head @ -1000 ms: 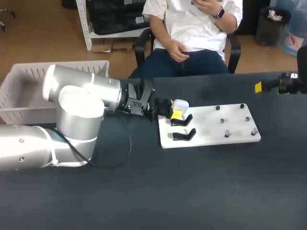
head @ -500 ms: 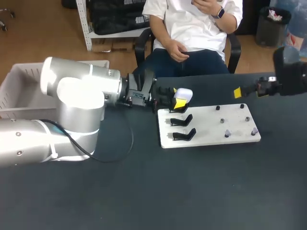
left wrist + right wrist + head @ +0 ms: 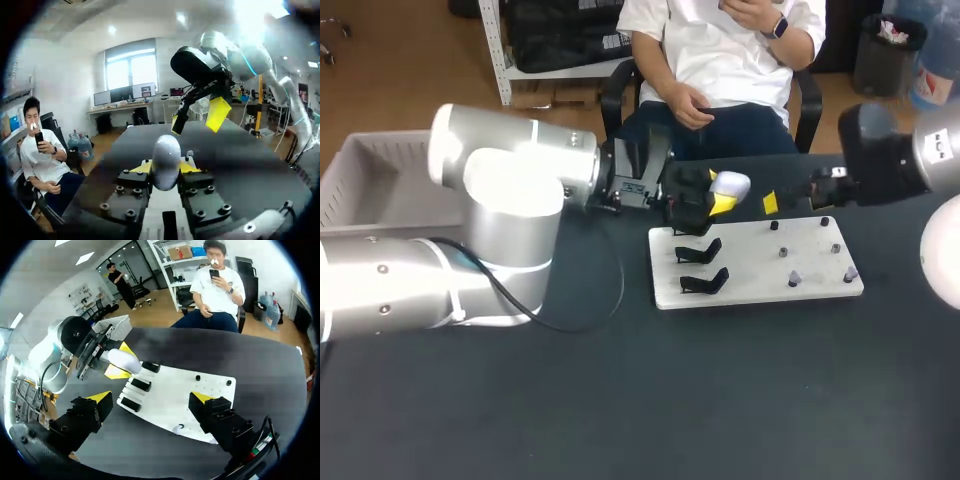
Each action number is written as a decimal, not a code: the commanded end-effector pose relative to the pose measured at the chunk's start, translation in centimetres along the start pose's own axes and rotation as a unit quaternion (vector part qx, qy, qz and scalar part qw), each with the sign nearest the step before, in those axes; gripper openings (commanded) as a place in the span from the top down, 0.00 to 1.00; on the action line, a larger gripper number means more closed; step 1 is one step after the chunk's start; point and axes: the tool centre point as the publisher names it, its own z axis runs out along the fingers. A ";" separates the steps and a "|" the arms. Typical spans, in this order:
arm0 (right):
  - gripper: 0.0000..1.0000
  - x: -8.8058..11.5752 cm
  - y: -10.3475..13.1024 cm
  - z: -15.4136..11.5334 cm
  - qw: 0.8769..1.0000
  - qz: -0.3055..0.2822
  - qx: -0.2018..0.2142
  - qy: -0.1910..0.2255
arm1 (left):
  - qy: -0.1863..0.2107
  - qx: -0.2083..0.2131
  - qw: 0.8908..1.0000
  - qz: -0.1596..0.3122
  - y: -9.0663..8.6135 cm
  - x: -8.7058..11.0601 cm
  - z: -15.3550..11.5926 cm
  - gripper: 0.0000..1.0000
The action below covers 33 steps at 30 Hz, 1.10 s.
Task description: Pick up each earbud case from the left stands, insert the matching earbuds, close the lid, and place the case in the box.
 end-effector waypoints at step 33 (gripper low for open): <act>0.00 -1.5 -0.5 1.3 1.000 -0.001 -0.006 0.018 | -0.031 0.044 0.998 0.017 -1.9 -1.0 0.6 1.00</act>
